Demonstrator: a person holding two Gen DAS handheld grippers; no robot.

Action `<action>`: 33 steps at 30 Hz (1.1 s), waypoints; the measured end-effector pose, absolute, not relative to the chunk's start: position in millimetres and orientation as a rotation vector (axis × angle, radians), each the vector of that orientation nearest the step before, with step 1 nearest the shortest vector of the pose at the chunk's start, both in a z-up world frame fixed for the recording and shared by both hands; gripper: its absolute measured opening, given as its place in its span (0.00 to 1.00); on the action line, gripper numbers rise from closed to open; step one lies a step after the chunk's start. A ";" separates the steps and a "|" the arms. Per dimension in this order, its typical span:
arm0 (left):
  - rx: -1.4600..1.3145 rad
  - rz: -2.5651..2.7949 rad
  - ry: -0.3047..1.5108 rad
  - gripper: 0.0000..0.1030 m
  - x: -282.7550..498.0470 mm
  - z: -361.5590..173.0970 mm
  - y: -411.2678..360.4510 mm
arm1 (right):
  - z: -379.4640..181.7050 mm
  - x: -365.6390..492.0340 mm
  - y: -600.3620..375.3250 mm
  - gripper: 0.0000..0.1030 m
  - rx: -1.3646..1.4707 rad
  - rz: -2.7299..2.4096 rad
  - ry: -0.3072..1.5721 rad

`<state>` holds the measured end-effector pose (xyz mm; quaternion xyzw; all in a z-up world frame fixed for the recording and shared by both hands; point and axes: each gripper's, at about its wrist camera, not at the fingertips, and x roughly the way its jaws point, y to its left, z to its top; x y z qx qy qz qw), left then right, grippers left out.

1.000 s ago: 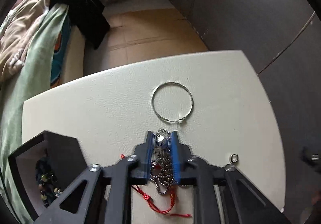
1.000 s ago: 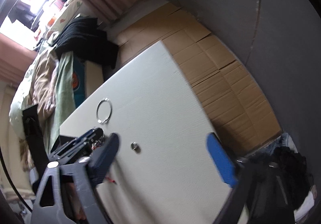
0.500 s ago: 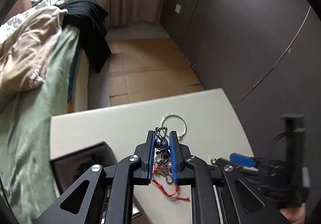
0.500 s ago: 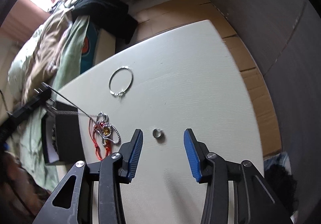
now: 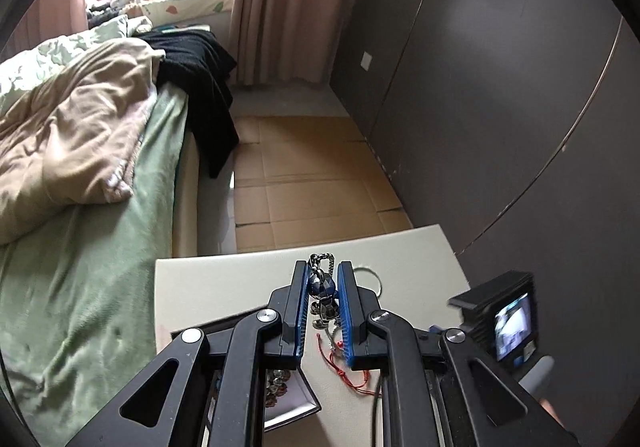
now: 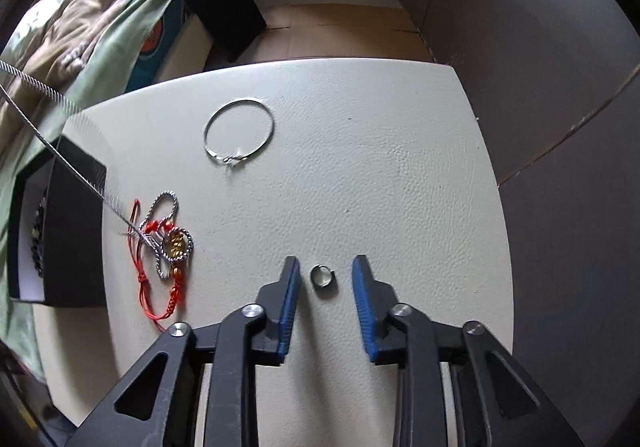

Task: Organize jewelry
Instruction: 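Carry the chain into the box with the left while the right drops the small ring in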

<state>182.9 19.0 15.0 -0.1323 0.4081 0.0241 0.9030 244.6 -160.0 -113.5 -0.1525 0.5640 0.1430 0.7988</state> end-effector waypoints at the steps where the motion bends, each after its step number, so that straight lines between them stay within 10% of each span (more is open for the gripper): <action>1: -0.268 0.051 0.834 0.14 181.1 20.1 18.7 | -113.0 243.4 -158.5 0.14 -0.331 0.314 1.212; 33: -0.166 0.115 0.504 0.13 115.6 195.2 35.0 | -44.1 234.0 -190.5 0.14 0.051 0.523 1.077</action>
